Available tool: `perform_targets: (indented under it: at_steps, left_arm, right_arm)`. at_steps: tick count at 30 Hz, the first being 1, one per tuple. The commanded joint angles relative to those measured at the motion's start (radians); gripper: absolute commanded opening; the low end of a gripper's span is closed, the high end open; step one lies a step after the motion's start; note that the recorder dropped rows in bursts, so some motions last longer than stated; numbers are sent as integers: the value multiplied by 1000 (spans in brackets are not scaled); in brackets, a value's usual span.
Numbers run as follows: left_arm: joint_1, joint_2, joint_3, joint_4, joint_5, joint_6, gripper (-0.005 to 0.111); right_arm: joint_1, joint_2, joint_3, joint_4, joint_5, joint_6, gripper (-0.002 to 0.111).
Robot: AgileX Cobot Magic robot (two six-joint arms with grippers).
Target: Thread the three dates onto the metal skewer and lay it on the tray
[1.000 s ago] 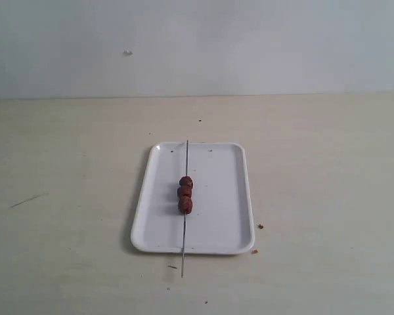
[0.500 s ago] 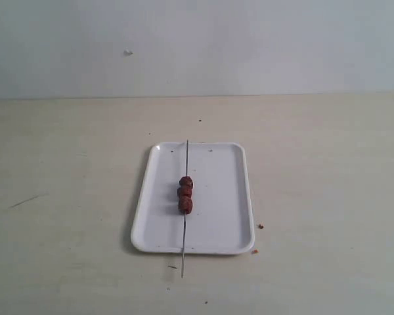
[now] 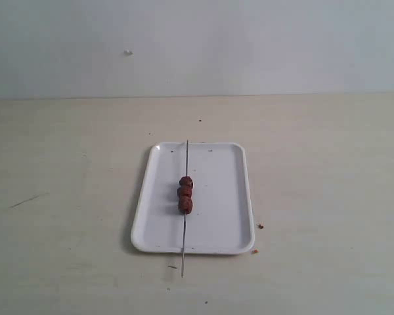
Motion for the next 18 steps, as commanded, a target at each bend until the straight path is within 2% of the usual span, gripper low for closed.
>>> perform_targets:
  at_steps: [1, 18]
  left_arm:
    - [0, -6, 3, -8, 5, 2, 0]
    - [0, -6, 3, -4, 5, 9, 0]
  right_arm:
    - [-6, -7, 4, -5, 7, 7, 0]
    - [-6, -7, 4, -3, 7, 11, 0]
